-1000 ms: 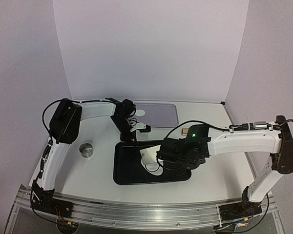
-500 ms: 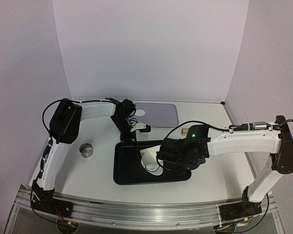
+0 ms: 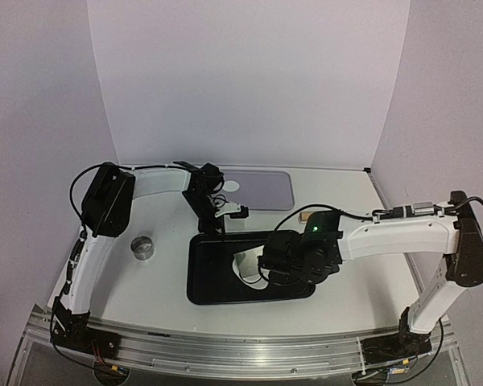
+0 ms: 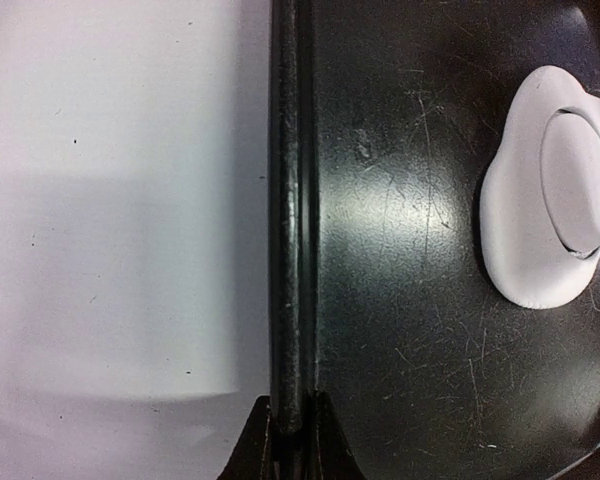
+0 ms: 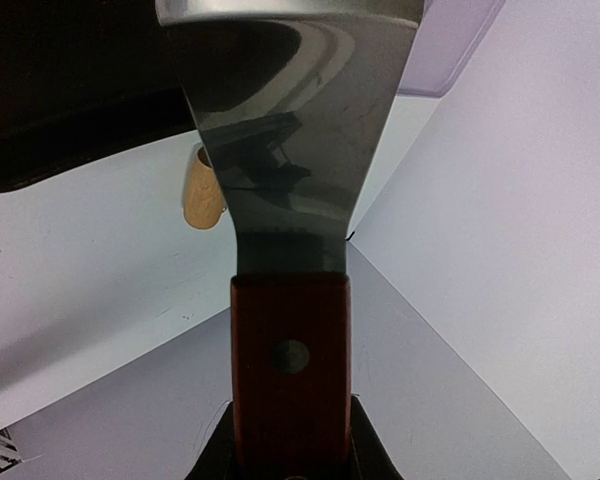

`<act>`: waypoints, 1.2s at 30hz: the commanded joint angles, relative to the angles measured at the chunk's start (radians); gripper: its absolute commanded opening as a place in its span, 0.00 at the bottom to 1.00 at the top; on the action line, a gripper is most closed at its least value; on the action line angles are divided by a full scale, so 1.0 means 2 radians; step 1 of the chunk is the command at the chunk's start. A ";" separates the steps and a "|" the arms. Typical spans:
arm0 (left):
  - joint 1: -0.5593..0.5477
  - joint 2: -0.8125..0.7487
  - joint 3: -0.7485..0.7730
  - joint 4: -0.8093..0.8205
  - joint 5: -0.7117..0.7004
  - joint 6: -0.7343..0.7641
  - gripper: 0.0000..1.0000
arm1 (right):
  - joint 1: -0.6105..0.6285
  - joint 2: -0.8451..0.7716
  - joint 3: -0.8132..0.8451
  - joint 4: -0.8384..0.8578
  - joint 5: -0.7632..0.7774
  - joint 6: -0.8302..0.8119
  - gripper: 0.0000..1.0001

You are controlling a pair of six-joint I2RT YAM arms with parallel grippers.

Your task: Roll out the dumpling wrappers from the dough

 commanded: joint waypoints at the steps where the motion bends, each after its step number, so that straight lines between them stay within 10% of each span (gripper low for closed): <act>1: -0.003 0.024 0.009 0.023 -0.061 0.041 0.00 | 0.004 0.007 -0.003 0.006 0.013 0.011 0.00; 36: -0.004 0.019 0.007 0.022 -0.058 0.043 0.00 | 0.056 0.058 0.088 0.004 -0.009 0.032 0.00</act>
